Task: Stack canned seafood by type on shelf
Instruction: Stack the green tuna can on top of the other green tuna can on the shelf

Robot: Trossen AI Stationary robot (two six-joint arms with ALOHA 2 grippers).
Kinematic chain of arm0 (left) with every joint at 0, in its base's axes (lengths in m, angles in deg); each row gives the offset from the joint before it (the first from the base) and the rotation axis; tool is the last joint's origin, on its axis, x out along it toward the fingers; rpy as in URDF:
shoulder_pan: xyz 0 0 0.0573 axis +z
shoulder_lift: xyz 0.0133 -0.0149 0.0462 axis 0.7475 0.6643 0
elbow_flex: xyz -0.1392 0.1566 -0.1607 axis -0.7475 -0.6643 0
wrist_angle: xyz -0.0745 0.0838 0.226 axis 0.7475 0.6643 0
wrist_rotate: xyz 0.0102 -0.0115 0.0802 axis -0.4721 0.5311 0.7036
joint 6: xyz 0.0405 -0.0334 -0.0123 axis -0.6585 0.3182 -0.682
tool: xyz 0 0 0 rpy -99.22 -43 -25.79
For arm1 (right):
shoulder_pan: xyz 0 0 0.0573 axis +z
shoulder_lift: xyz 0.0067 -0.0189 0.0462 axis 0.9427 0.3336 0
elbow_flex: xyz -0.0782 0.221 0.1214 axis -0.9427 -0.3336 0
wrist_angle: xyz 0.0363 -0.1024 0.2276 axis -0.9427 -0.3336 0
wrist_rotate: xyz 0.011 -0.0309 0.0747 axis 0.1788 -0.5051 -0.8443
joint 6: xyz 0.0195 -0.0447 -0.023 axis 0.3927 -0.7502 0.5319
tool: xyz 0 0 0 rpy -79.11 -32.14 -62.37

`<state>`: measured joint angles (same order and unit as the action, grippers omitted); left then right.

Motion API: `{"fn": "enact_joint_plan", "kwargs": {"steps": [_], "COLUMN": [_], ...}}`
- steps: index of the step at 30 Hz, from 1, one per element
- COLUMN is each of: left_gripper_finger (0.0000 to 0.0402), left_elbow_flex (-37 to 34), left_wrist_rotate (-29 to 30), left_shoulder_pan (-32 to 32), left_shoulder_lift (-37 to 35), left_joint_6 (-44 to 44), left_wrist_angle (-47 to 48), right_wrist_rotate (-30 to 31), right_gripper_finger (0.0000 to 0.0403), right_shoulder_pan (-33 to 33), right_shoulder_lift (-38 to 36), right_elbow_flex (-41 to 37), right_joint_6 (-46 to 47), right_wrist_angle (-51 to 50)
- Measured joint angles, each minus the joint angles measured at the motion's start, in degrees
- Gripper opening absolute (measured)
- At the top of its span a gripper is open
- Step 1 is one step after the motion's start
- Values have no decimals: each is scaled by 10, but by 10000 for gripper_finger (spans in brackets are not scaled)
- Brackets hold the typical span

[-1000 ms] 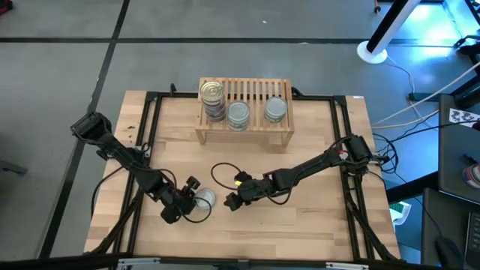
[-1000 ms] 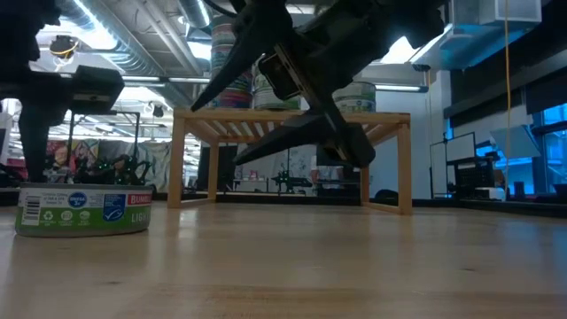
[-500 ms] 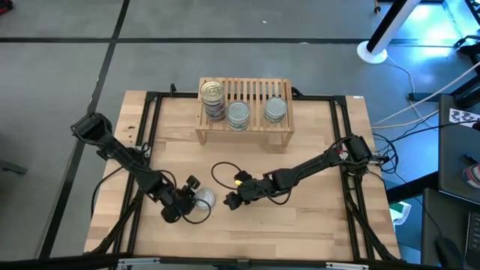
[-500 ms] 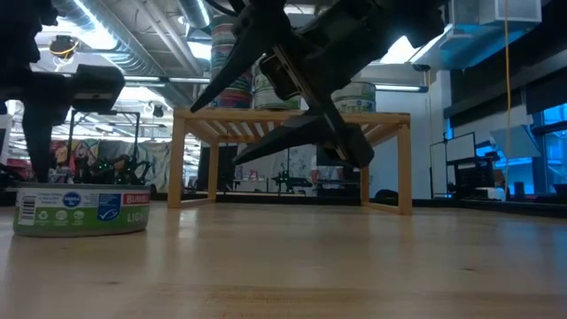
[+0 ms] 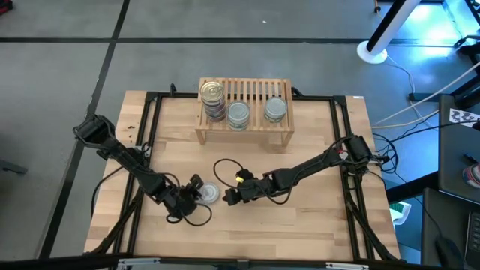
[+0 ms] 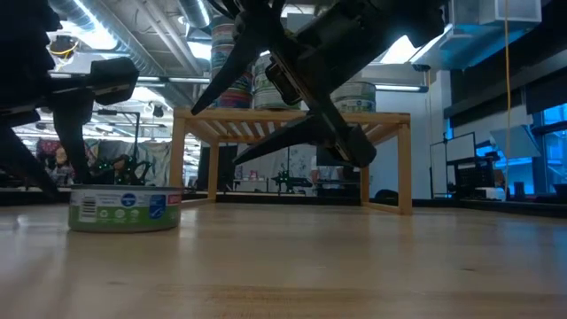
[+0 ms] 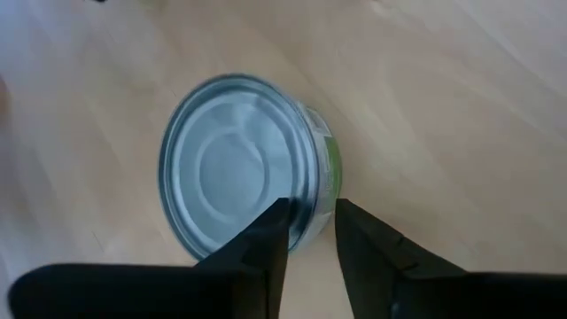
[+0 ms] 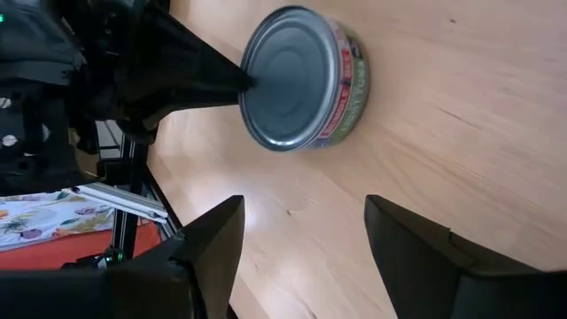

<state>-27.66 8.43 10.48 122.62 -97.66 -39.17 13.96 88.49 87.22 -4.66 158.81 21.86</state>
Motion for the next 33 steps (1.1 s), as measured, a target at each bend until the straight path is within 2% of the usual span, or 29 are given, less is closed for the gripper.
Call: {"fn": "enact_joint_plan", "kwargs": {"steps": [5,11,18,33], "left_gripper_finger": [50,5,2,1], "left_elbow_flex": [0,0,0,-1], "left_wrist_rotate": [3,2,2,2], "left_shoulder_pan": [1,2,2,6], "left_shoulder_lift": [0,0,0,1], "left_joint_6": [-22,-23,-27,-35], "left_wrist_angle": [-9,-13,-16,-93], "right_wrist_rotate": [3,36,55,59], "right_gripper_finger": [237,237,237,237], "right_shoulder_pan": [0,0,0,-6], "right_shoulder_lift": [0,0,0,23], "right_elbow_flex": [0,0,0,-1], "right_joint_6": [0,1,1,16], "right_wrist_angle": [0,-1,-2,21]}}
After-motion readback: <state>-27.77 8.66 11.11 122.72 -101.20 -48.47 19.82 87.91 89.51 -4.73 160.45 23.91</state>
